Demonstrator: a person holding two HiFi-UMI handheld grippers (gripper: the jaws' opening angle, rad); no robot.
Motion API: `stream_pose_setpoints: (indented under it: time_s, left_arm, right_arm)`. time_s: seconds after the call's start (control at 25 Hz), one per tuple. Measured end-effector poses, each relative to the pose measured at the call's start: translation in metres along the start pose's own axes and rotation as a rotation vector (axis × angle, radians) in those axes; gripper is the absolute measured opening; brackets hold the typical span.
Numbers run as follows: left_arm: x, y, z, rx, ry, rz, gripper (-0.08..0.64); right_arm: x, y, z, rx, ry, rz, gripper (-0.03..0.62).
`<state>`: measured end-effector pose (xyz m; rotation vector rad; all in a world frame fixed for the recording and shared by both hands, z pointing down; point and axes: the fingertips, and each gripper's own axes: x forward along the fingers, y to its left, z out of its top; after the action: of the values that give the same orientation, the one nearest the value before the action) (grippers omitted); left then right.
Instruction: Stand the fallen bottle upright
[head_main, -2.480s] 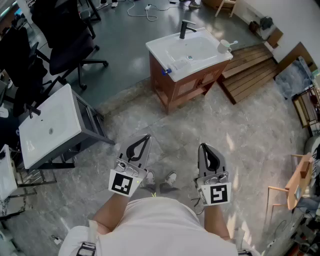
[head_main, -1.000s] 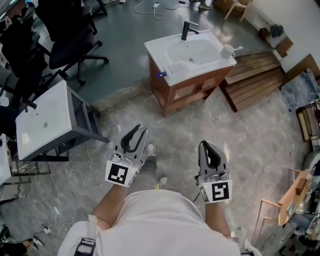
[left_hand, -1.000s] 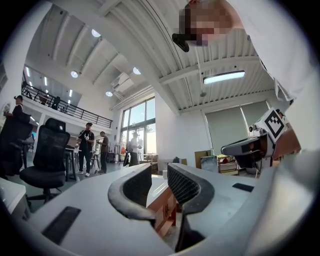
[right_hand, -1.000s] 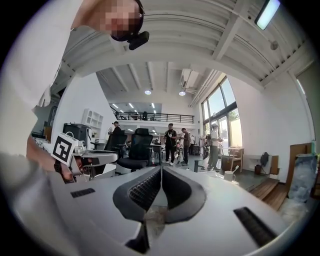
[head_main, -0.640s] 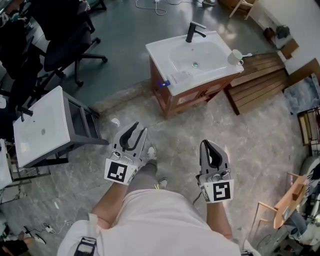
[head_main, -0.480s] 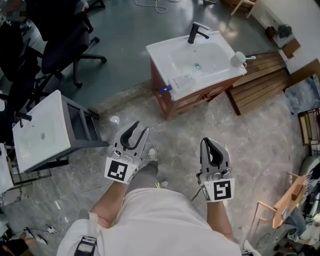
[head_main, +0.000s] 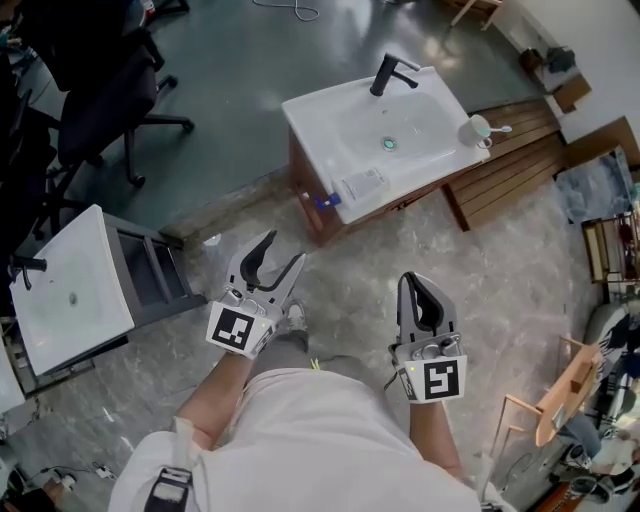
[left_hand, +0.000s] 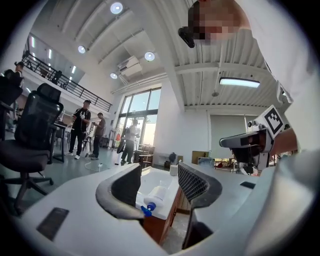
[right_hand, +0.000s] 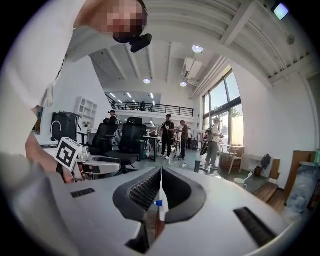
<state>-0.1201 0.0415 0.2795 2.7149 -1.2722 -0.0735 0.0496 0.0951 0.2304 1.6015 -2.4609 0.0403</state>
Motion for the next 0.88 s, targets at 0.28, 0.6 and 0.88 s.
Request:
stream_pose_setpoints:
  time_s: [0.28, 0.6, 0.88]
  left_arm:
    - [0.033, 0.005, -0.012, -0.016, 0.032, -0.053, 0.282]
    - [0.068, -0.003, -0.02, -0.021, 0.087, -0.018, 0.345]
    - [0.09, 0.005, -0.031, -0.048, 0.089, 0.058, 0.373]
  right_arm:
    - [0.004, -0.029, -0.001, 0.012, 0.012, -0.07, 0.037]
    - [0.032, -0.07, 0.003, 0.009, -0.023, 0.005, 0.037]
    - [0.072, -0.092, -0.002, 0.007, -0.026, 0.113, 0.037]
